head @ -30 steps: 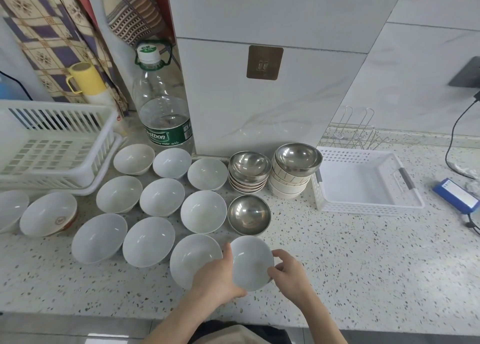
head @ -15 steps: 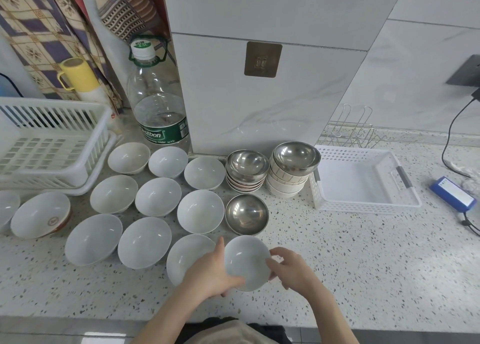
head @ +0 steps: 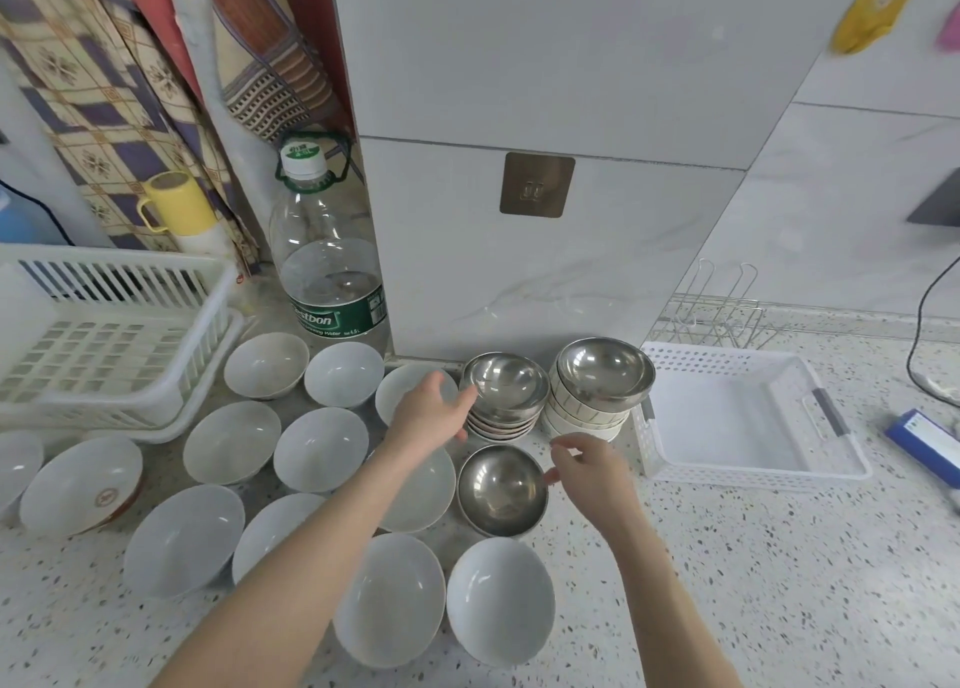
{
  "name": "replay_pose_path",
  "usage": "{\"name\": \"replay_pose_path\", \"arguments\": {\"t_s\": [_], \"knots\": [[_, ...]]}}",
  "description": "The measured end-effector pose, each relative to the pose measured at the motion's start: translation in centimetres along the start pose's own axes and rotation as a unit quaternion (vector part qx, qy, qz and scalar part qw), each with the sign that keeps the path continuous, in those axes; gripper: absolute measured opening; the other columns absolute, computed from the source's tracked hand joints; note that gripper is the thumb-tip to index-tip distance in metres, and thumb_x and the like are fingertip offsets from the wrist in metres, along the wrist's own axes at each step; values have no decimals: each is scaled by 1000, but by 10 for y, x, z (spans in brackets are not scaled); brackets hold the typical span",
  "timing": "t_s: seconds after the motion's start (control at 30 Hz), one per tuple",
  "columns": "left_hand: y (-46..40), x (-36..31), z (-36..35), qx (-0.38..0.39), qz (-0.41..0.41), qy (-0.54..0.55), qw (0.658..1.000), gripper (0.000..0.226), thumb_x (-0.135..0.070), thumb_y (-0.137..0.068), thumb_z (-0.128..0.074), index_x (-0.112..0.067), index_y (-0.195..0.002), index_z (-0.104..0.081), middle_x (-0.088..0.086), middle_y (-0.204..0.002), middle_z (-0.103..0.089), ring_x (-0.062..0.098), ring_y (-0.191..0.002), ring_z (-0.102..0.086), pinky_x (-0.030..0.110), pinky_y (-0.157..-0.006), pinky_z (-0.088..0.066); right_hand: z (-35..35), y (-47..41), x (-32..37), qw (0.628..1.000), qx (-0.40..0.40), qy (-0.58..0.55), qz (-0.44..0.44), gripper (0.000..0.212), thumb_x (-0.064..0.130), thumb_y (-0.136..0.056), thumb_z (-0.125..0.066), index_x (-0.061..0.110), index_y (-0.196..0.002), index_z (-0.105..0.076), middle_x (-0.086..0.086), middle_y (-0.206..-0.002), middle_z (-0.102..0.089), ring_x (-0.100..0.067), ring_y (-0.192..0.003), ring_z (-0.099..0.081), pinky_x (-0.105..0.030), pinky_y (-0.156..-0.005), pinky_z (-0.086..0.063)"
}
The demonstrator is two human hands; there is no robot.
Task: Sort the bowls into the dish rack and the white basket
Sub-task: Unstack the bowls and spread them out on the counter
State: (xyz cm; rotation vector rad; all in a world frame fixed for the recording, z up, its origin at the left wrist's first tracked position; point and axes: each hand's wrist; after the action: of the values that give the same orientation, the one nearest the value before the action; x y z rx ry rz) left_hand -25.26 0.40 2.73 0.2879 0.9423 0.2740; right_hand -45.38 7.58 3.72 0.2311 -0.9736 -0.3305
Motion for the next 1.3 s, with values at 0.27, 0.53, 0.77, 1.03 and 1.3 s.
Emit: {"name": "replay_pose_path", "arguments": {"t_s": [0.27,0.53,0.77,1.03,1.3], "knots": [[-29,-6,-16,20,36,62,997,43,-35,-81,-62,-25,-122,-50,-3,-57,-71,-1,-30,-51,12,-32,-33,-8,-9,-4,999,11,-27,-31,17,22,-91,-49,29,-104,-58,11,-66,-74,-1,-33,-39,-21,-44,-38],[-18,-12,-1,8,29,163,986,27,-18,-87,-60,-28,-111,-52,8,-70,-72,3,-38,-59,18,-35,-33,-16,-17,-4,995,4,-63,-80,13,22,-90,-49,28,-89,-60,8,-65,-74,-6,-42,-41,-27,-54,-44],[12,23,41,-30,55,304,951,27,-6,-92,-55,-19,-115,-55,9,-55,-68,13,-46,-54,15,-31,-22,-42,-46,18,991,-38,-71,-109,37,29,-92,-47,13,-58,-48,0,-59,-73,-17,-51,-52,-28,-54,-40],[33,68,61,-61,103,383,916,21,-7,-94,-55,-20,-111,-56,14,-59,-71,16,-49,-39,16,-30,-21,-63,-60,29,989,-61,-60,-119,14,11,-88,-44,6,-86,-57,-7,-67,-72,-23,-70,-69,-26,-53,-41],[53,91,72,-63,114,411,902,22,-8,-94,-57,-19,-113,-57,11,-56,-69,24,-71,-47,16,-30,-21,-63,-66,41,984,-95,-69,-133,18,2,-84,-41,-1,-94,-56,-10,-65,-70,-15,-59,-51,-25,-52,-37]]}}
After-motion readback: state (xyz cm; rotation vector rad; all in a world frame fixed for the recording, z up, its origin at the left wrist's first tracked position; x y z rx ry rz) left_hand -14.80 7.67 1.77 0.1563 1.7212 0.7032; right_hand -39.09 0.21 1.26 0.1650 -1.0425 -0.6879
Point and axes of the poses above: each hand's wrist, its own y-axis away from the middle knuckle, its own z-axis out of the back of the hand, x = y × z
